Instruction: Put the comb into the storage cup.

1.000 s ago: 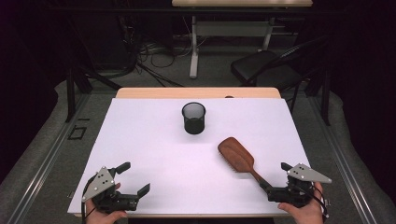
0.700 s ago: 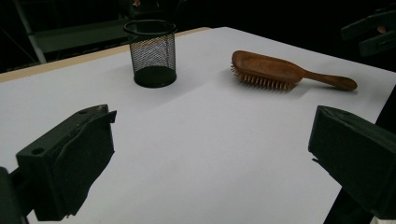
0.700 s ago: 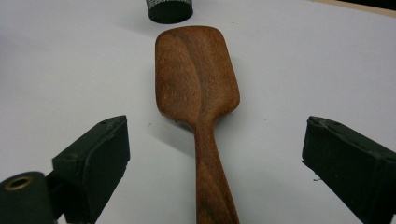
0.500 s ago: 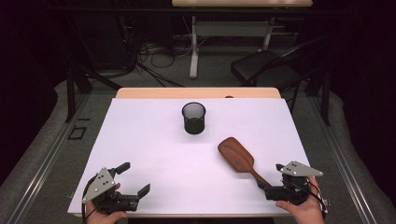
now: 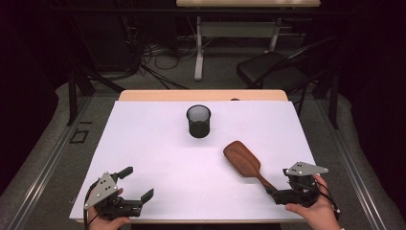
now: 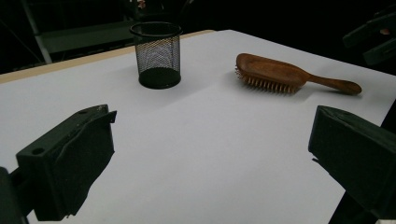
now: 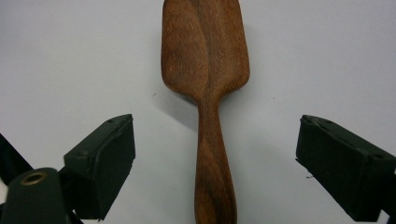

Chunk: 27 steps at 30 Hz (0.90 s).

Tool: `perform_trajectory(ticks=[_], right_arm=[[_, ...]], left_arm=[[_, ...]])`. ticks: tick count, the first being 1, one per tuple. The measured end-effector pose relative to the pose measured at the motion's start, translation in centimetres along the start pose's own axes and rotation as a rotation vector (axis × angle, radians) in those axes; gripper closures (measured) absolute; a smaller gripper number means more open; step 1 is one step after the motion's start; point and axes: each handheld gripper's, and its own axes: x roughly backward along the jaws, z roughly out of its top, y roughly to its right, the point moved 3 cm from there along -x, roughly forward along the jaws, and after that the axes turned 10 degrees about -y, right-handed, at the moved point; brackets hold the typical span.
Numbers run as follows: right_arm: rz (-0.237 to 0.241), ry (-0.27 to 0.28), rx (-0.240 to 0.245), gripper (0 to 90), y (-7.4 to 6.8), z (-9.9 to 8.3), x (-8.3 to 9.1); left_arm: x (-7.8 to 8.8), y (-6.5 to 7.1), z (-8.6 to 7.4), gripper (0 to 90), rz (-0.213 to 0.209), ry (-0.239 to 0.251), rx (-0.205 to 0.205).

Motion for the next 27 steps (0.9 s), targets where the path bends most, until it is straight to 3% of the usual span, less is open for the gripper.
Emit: perform_trajectory(ticks=[17,27], right_arm=[[0.018,-0.157,0.044,13.7,0.2,0.5,-1.0],[0.021,-0.218,0.06,14.2,0.1,1.0,-1.7]], left_arm=[[0.0,-0.1,0.0,0.2,0.001,0.002,0.004],[0.0,-0.1,-0.1,0.2,0.0,0.005,0.007]])
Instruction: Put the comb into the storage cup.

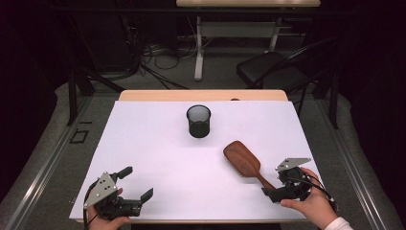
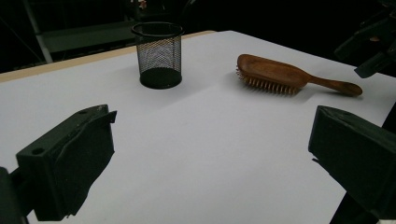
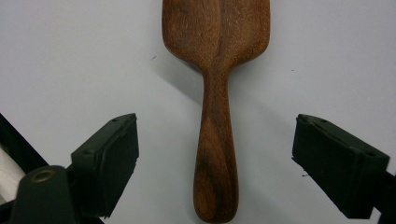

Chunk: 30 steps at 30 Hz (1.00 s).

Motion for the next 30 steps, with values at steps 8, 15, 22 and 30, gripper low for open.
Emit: perform_trajectory(ticks=[8,15,22,30], right_arm=[[0.002,-0.042,0.003,14.4,0.3,0.8,-0.7],[-0.004,-0.076,-0.006,14.8,0.6,1.3,-1.4],[-0.009,-0.1,0.01,15.4,0.6,2.1,-2.3],[-0.003,-0.117,0.022,19.0,0.3,3.2,-3.4]], left_arm=[[0.0,0.0,0.0,0.2,-0.001,-0.007,-0.004],[0.0,0.0,-0.1,0.2,0.0,-0.007,-0.002],[-0.1,-0.1,-0.1,0.2,-0.002,-0.01,-0.002],[-0.1,-0.1,-0.1,0.2,-0.003,-0.009,-0.002]])
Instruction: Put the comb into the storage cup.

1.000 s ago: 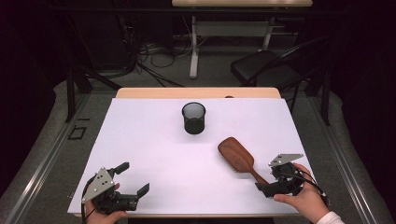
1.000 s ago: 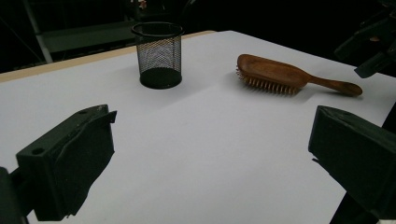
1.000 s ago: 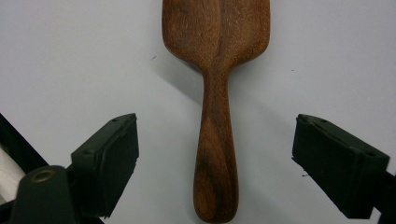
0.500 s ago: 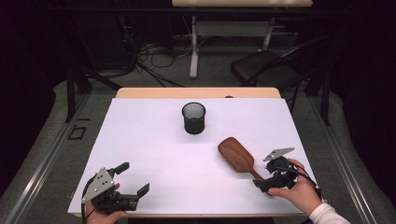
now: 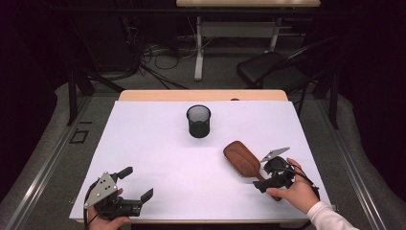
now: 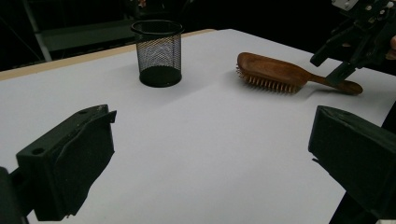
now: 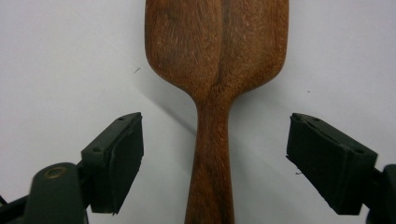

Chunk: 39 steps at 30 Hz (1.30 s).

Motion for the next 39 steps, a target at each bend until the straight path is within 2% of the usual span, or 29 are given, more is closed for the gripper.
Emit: perform_trajectory(ticks=[5,6,8,9,14,26,32,34,36,38,39], right_arm=[[-0.006,-0.008,0.006,24.4,-0.1,0.6,-0.6],[-0.011,0.0,-0.001,25.4,-0.1,0.7,-0.8],[-0.016,-0.025,-0.012,28.5,-0.1,0.8,-0.8],[-0.016,-0.009,-0.02,29.9,-0.1,0.9,-0.9],[-0.019,-0.016,-0.027,34.5,0.1,1.0,-1.0],[-0.007,-0.047,-0.028,40.5,0.0,1.1,-1.2],[0.01,-0.021,-0.024,42.8,0.0,1.3,-1.5],[-0.007,-0.057,-0.013,43.4,0.0,1.2,-1.3],[-0.006,0.005,-0.006,44.3,0.0,1.3,-1.8],[-0.016,-0.053,-0.011,44.5,0.0,1.2,-1.6],[-0.02,-0.044,0.003,45.0,0.2,1.2,-1.8]], left_arm=[[0.0,0.0,0.0,0.2,-0.001,0.0,-0.001],[0.0,0.0,0.0,0.2,-0.001,-0.001,-0.001],[0.0,0.0,0.0,0.2,0.0,-0.001,-0.001],[0.0,0.0,0.0,0.2,0.001,0.0,0.0],[0.0,0.0,0.0,0.2,0.002,0.001,0.005],[-0.1,0.0,0.0,0.2,0.0,-0.003,0.002],[0.0,0.0,0.0,0.2,0.0,-0.003,0.003],[-0.1,0.0,0.0,0.2,0.0,-0.004,0.003],[-0.1,0.0,0.0,0.2,-0.001,-0.004,0.001],[-0.1,0.0,0.0,0.2,-0.001,-0.004,0.002],[-0.1,0.0,0.0,0.2,-0.001,-0.005,0.003]])
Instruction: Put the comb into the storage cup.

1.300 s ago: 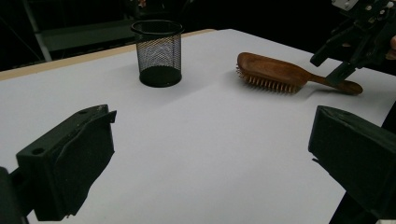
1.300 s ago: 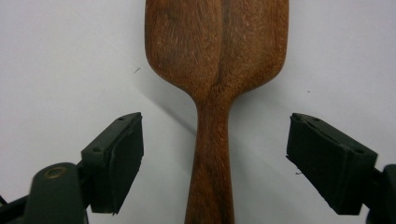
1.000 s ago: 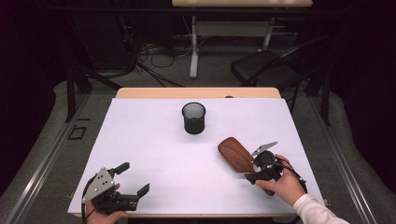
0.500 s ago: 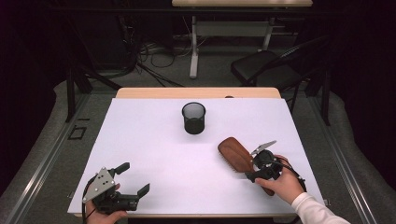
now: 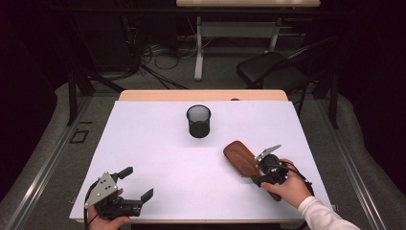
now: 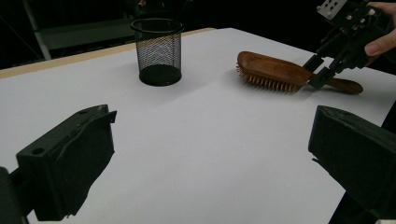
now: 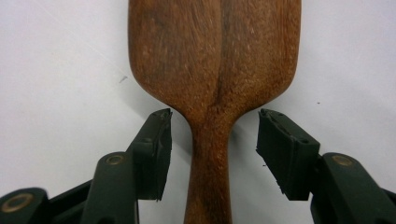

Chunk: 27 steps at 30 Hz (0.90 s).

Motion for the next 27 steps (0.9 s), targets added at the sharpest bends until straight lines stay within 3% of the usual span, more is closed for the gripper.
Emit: perform_trajectory(ticks=[4,6,7,10,13,16,19,20,27], right_arm=[[0.033,-0.007,-0.01,50.1,0.05,0.05,-0.08],[0.023,-0.03,-0.009,50.0,0.1,0.03,-0.03],[0.024,-0.002,-0.009,50.8,0.12,0.06,-0.25],[0.035,-0.024,0.011,51.3,0.24,0.01,-0.4],[0.04,-0.023,0.01,53.0,0.22,-0.08,-0.5],[0.039,-0.056,-0.01,53.6,0.18,-0.2,-0.37],[0.042,-0.038,-0.022,53.5,0.17,-0.2,-0.4],[0.053,-0.004,-0.029,53.5,0.15,-0.16,-0.58],[0.034,0.002,-0.021,55.6,0.13,-0.33,-0.67]], left_arm=[[-0.03,0.01,-0.01,0.2,-0.002,-0.001,0.0],[-0.03,0.01,-0.01,0.2,-0.002,-0.001,0.0],[-0.03,0.01,0.0,0.2,-0.003,0.0,0.0],[-0.01,0.01,-0.01,0.2,-0.003,0.0,0.001],[-0.02,0.01,-0.01,0.2,-0.003,-0.001,0.001],[-0.04,0.02,-0.01,0.2,-0.003,-0.001,0.0],[-0.06,0.02,-0.01,0.2,-0.004,-0.001,0.0],[-0.06,0.01,-0.01,0.2,-0.004,-0.001,0.0],[-0.04,0.0,-0.02,0.2,-0.004,-0.001,0.001]])
